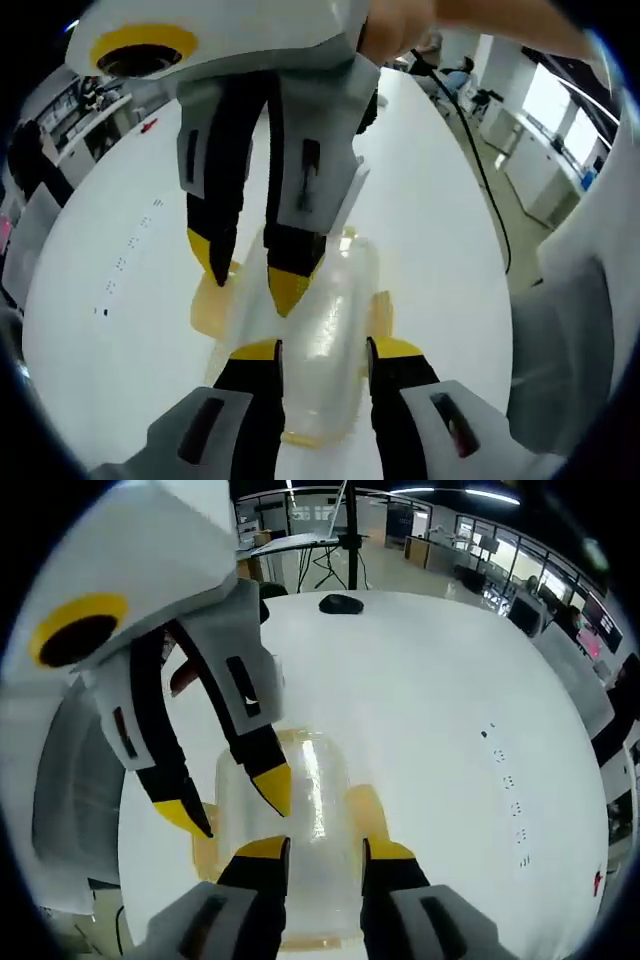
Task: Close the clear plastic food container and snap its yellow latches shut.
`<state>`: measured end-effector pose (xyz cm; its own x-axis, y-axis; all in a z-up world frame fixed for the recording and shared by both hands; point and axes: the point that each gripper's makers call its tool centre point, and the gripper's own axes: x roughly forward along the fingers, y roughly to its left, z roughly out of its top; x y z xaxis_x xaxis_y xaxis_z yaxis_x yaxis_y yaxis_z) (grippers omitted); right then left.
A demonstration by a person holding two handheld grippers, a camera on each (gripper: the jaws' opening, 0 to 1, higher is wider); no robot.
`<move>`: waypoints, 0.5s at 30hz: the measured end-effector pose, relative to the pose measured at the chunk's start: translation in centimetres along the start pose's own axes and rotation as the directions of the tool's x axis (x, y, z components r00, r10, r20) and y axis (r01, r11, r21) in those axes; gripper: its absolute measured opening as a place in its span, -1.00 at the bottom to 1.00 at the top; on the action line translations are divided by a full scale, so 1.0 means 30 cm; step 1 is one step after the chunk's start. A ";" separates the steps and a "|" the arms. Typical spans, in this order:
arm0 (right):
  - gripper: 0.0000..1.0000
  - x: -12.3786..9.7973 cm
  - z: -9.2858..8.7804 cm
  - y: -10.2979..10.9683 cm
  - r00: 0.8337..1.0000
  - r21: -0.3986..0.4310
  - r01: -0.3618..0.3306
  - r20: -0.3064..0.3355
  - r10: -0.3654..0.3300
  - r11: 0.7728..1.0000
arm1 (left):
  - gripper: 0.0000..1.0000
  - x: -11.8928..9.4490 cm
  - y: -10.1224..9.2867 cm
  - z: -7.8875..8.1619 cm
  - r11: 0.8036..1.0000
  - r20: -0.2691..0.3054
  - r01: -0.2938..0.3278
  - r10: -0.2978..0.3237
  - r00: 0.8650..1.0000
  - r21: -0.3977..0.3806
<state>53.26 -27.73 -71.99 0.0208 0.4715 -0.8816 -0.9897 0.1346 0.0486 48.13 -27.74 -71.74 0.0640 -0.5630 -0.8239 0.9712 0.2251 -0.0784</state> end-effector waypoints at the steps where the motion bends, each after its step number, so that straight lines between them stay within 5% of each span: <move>1: -0.46 0.001 -0.001 -0.001 1.000 0.000 -0.001 0.000 0.001 1.000 | -0.38 0.001 -0.003 -0.002 1.000 0.000 -0.002 0.002 1.000 0.001; 15: -0.32 0.031 -0.022 -0.011 0.998 0.039 -0.051 -0.022 0.052 0.998 | -0.02 0.034 -0.038 -0.023 0.989 -0.008 -0.067 0.069 0.998 0.132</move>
<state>53.51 -27.90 -73.13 -0.0340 0.4590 -0.8878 -0.9832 0.1441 0.1122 46.92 -28.03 -72.89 0.1286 -0.5400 -0.8318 0.9865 0.1556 0.0515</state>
